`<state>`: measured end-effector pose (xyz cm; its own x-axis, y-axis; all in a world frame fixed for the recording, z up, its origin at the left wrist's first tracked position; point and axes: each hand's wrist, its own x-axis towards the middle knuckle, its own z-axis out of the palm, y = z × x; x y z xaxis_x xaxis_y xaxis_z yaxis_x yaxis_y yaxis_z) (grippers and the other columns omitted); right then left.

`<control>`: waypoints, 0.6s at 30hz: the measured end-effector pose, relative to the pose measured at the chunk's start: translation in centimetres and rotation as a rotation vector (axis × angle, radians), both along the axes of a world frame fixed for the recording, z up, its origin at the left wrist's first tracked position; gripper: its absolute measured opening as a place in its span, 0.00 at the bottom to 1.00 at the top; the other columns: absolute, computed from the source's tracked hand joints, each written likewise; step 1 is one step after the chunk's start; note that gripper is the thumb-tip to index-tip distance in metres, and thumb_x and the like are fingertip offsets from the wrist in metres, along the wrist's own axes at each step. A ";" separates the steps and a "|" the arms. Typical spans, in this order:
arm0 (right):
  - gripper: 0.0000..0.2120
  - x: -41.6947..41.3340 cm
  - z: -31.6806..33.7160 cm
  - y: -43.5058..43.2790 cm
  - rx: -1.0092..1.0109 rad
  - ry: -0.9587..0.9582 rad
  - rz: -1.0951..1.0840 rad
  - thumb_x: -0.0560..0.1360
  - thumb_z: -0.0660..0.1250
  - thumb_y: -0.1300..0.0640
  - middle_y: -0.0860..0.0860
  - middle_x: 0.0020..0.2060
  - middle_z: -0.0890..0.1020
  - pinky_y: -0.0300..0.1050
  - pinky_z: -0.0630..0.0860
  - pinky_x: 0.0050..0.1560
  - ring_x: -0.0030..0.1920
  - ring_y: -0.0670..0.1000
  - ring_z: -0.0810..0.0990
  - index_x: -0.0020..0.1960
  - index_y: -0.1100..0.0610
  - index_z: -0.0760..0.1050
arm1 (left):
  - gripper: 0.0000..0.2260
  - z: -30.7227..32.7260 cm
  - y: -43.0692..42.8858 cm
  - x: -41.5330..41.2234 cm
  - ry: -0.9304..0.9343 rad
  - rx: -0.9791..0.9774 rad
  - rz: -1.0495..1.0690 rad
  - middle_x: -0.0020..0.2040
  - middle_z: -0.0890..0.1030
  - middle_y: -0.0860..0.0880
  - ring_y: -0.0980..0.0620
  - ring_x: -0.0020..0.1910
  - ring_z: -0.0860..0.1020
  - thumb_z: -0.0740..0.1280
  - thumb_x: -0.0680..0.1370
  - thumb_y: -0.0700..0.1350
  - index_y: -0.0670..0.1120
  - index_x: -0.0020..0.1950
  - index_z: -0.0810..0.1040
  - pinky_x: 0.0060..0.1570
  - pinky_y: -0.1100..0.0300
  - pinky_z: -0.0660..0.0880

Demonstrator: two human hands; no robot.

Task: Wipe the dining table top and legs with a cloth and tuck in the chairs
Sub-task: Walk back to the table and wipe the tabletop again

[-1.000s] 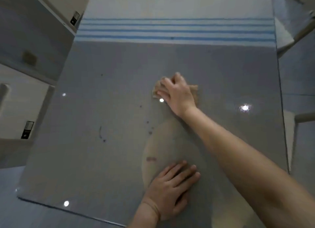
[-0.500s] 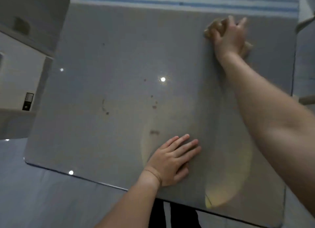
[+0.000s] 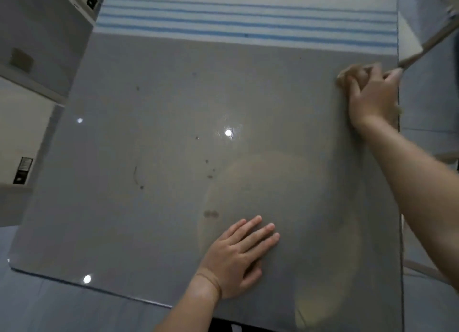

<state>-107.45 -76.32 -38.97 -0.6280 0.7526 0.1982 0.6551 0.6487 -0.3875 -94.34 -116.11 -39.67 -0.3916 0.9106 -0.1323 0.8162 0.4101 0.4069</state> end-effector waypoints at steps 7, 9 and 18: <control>0.21 -11.0 -0.2 -4.8 -0.061 -0.122 0.216 0.77 0.59 0.42 0.61 0.66 0.68 0.51 0.67 0.63 0.63 0.62 0.72 0.62 0.56 0.72 | 0.34 -0.3 0.0 0.0 0.030 0.015 -0.023 0.76 0.62 0.55 0.50 0.77 0.58 0.65 0.69 0.53 0.54 0.76 0.62 0.73 0.53 0.59; 0.15 -7.8 0.1 -10.7 -0.050 -0.082 0.475 0.77 0.61 0.43 0.57 0.59 0.71 0.51 0.72 0.52 0.53 0.59 0.74 0.56 0.53 0.73 | 0.34 -0.4 -0.1 0.0 0.036 -0.003 -0.025 0.76 0.61 0.55 0.50 0.77 0.58 0.64 0.70 0.54 0.54 0.76 0.61 0.72 0.52 0.60; 0.21 16.5 -0.3 -10.2 -0.079 -0.012 0.613 0.77 0.60 0.41 0.56 0.48 0.73 0.43 0.70 0.44 0.44 0.57 0.76 0.63 0.53 0.77 | 0.32 -0.1 0.0 0.1 0.038 0.028 0.005 0.77 0.61 0.55 0.50 0.77 0.56 0.64 0.72 0.51 0.53 0.76 0.62 0.74 0.53 0.57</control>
